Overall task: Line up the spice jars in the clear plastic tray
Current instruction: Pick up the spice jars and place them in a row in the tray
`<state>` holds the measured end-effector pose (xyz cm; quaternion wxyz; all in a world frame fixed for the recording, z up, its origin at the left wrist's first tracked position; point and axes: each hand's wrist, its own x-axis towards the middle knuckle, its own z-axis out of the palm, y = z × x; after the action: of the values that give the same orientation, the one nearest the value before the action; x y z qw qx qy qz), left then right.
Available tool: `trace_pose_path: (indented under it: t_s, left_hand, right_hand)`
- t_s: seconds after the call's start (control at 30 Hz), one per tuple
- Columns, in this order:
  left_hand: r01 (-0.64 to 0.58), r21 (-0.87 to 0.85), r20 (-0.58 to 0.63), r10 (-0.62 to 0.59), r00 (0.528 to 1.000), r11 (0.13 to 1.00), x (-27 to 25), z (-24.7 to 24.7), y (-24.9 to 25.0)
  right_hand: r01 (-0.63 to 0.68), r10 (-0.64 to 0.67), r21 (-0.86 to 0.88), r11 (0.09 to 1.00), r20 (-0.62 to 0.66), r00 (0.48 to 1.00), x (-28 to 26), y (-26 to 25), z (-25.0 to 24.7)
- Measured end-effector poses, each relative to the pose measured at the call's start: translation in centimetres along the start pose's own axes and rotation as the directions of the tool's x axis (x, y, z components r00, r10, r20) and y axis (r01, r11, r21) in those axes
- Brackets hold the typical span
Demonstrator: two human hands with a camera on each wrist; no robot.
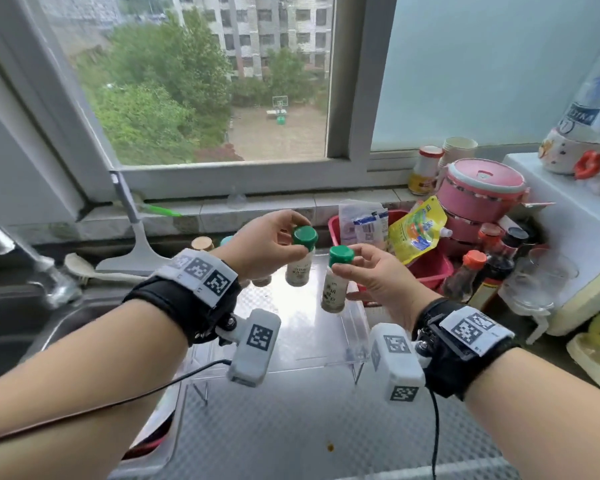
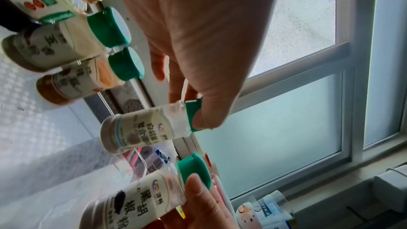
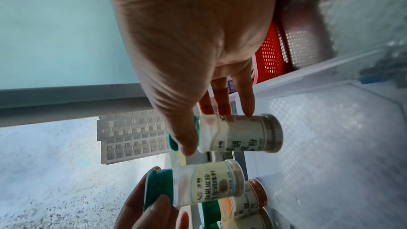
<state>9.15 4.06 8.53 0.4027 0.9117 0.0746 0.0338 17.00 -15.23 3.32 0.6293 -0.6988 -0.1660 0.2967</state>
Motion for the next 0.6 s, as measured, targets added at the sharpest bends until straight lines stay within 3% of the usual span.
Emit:
trace_pose_path:
  t_s: [0.3,0.6]
  left_hand:
    - [0.084,0.434,-0.081,-0.054,0.995,0.897,1.6,-1.1,-2.4]
    - [0.112,0.492,-0.068,-0.090,0.994,0.863,3.1,0.0,-5.3]
  right_hand:
    - [0.045,-0.056,-0.180,0.983,-0.055,0.997,4.2,-0.4,3.6]
    - [0.078,-0.103,-0.262,0.962,-0.083,0.991,6.2,-0.3,5.4]
